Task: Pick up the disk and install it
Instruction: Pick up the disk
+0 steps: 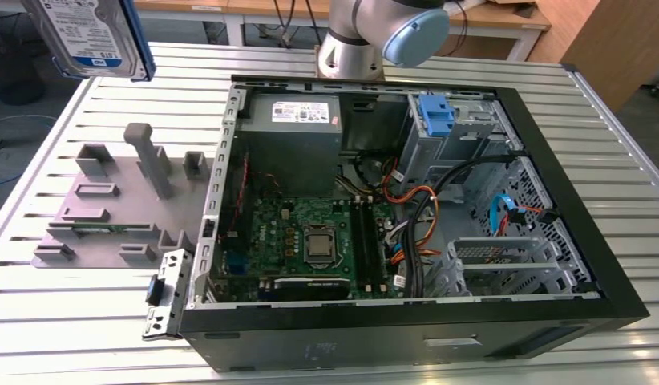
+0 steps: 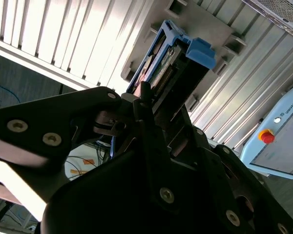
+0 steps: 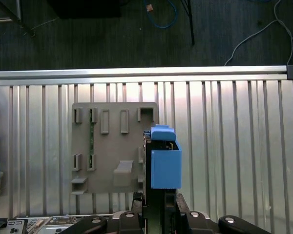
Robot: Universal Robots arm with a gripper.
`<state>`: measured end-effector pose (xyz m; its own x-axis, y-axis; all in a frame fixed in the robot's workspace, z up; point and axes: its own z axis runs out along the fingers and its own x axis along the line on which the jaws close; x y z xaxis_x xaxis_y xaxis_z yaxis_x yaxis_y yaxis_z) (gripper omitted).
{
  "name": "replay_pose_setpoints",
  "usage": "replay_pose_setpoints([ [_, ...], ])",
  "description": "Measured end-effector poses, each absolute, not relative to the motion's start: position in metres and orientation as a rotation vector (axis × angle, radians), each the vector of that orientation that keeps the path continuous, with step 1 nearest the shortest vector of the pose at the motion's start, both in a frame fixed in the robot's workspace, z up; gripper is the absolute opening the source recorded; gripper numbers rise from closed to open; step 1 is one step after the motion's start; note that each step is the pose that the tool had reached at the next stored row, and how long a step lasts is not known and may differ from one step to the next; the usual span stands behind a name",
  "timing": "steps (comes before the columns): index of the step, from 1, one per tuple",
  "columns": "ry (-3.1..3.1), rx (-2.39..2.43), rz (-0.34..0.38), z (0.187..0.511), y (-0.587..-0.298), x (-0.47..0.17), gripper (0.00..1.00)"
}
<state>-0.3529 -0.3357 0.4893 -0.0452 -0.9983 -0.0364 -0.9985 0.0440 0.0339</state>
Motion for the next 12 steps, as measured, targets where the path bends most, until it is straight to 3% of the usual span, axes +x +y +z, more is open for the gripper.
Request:
replay_pose_setpoints([
  [12, 2.268, -2.169, 0.078, 0.4893, -0.3357, -0.3501, 0.35],
])
